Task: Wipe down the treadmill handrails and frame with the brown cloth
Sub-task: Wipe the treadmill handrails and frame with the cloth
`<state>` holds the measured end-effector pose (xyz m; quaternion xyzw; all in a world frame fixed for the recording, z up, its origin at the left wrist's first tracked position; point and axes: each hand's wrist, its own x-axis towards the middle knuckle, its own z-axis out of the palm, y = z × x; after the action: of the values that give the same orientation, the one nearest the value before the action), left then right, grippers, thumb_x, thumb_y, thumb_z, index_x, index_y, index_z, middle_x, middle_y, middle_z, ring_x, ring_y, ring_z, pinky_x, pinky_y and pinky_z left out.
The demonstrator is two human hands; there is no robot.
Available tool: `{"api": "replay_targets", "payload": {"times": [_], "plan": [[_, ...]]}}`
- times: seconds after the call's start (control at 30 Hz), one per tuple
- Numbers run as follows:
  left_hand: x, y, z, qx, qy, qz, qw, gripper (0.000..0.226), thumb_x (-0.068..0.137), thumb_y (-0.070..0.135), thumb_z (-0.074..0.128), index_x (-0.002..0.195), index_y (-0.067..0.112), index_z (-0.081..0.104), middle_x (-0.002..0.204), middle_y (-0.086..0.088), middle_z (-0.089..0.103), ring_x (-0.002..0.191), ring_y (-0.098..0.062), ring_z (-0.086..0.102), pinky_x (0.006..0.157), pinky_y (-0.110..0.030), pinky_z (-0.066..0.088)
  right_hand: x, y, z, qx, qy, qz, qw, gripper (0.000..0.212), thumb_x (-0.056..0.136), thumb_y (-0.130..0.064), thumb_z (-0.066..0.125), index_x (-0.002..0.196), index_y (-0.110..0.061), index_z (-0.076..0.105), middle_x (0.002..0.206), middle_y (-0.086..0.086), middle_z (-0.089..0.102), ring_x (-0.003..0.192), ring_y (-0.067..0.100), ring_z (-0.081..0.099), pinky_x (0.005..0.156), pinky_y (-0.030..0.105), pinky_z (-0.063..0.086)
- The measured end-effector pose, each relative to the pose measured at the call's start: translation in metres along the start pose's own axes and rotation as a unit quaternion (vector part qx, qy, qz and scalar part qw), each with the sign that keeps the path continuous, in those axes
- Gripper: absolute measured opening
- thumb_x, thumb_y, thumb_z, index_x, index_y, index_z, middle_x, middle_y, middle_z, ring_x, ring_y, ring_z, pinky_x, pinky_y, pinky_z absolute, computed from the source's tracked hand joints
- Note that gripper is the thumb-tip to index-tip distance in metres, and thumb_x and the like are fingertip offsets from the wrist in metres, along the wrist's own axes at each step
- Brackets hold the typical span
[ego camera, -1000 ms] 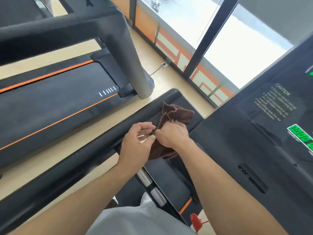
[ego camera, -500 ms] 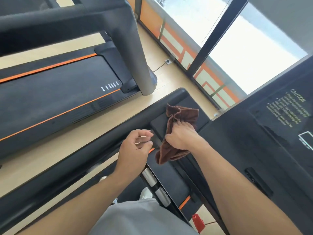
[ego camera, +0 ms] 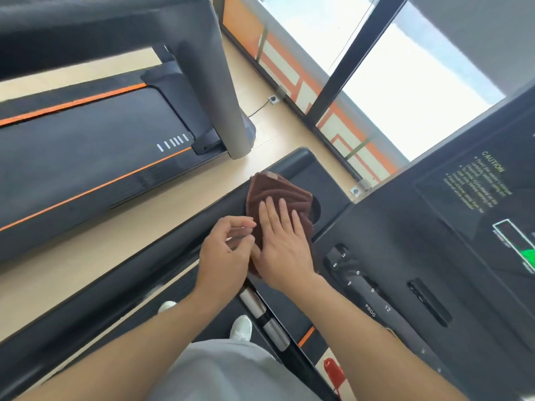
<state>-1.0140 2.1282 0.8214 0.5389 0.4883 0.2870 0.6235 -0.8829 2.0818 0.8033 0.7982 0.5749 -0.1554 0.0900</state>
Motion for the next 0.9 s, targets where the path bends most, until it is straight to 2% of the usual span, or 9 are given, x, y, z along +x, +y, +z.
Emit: {"api": "replay_targets", "payload": {"times": [0.13,0.27,0.37,0.47,0.6,0.7,0.77,0.83,0.9], "plan": [[0.011,0.002,-0.013,-0.017,0.025,0.001,1.000,0.025,0.090,-0.005,0.062,0.092,0.019,0.069,0.100,0.008,0.075,0.093,-0.008,0.070,0.073,-0.009,0.052,0.057,0.013,-0.008,0.049,0.073,0.028,0.996,0.082,0.101,-0.071,0.014,0.166,-0.022,0.001,0.173,-0.005,-0.005,0.159,0.019,-0.012,0.129,0.048,-0.004],[0.013,0.000,-0.029,0.011,0.018,0.002,1.000,0.024,0.091,-0.003,0.063,0.092,0.020,0.069,0.104,0.015,0.074,0.095,-0.004,0.069,0.082,-0.007,0.049,0.100,0.062,-0.026,0.093,0.109,0.152,0.978,0.078,0.101,-0.070,0.012,0.166,-0.027,0.002,0.173,-0.006,-0.005,0.159,0.019,-0.010,0.128,0.048,-0.005],[0.016,-0.002,-0.042,0.016,0.011,-0.007,1.000,0.023,0.092,0.001,0.063,0.094,0.023,0.069,0.104,0.016,0.073,0.096,-0.002,0.068,0.086,-0.014,0.051,0.105,0.086,-0.028,0.111,0.111,0.260,0.953,0.079,0.101,-0.070,0.011,0.166,-0.024,0.005,0.174,-0.001,0.003,0.160,0.022,-0.002,0.128,0.050,-0.002],[0.018,-0.003,-0.051,0.005,0.033,-0.017,0.999,0.023,0.093,0.001,0.063,0.094,0.023,0.070,0.098,0.012,0.074,0.093,-0.003,0.069,0.088,-0.023,0.054,0.103,0.065,-0.022,0.142,0.140,0.279,0.939,0.072,0.105,-0.061,0.015,0.166,-0.023,0.008,0.174,-0.003,0.005,0.160,0.020,-0.004,0.129,0.046,-0.005],[0.022,0.000,-0.070,-0.007,0.074,0.001,0.997,0.032,0.092,-0.001,0.062,0.088,0.030,0.068,0.091,0.015,0.074,0.091,-0.015,0.073,0.085,-0.041,0.059,0.093,0.038,-0.018,0.172,0.192,0.175,0.950,0.057,0.108,-0.046,0.026,0.163,-0.029,0.027,0.171,-0.008,0.018,0.159,0.012,0.005,0.130,0.039,0.003],[0.026,0.000,-0.089,-0.004,0.128,0.000,0.992,0.032,0.091,-0.001,0.061,0.088,0.031,0.067,0.089,0.013,0.075,0.088,-0.015,0.073,0.089,-0.048,0.057,0.090,0.024,-0.016,0.159,0.210,0.027,0.964,0.044,0.109,-0.039,0.032,0.144,-0.032,0.057,0.158,-0.015,0.046,0.155,0.009,0.023,0.129,0.039,0.017],[0.024,0.000,-0.100,-0.004,0.162,-0.001,0.987,0.029,0.091,-0.001,0.060,0.090,0.027,0.068,0.087,0.011,0.075,0.086,-0.013,0.074,0.089,-0.048,0.057,0.093,0.011,-0.017,0.103,0.210,-0.065,0.970,0.041,0.110,-0.037,0.033,0.130,-0.028,0.068,0.144,-0.012,0.062,0.147,0.010,0.042,0.126,0.037,0.024],[0.016,0.000,-0.106,-0.005,0.192,0.004,0.981,0.027,0.091,-0.001,0.060,0.091,0.024,0.067,0.088,0.009,0.074,0.085,-0.012,0.073,0.088,-0.047,0.058,0.095,-0.008,-0.016,0.067,0.214,-0.127,0.966,0.038,0.109,-0.034,0.037,0.112,-0.021,0.073,0.121,-0.002,0.074,0.125,0.017,0.063,0.118,0.034,0.036],[0.004,0.000,-0.110,-0.011,0.225,0.010,0.974,0.024,0.091,-0.004,0.059,0.093,0.019,0.067,0.092,0.004,0.073,0.084,-0.011,0.073,0.084,-0.042,0.060,0.090,-0.039,-0.012,0.057,0.222,-0.172,0.958,0.034,0.107,-0.032,0.042,0.089,-0.019,0.068,0.091,-0.001,0.075,0.092,0.023,0.070,0.098,0.036,0.047]]}}
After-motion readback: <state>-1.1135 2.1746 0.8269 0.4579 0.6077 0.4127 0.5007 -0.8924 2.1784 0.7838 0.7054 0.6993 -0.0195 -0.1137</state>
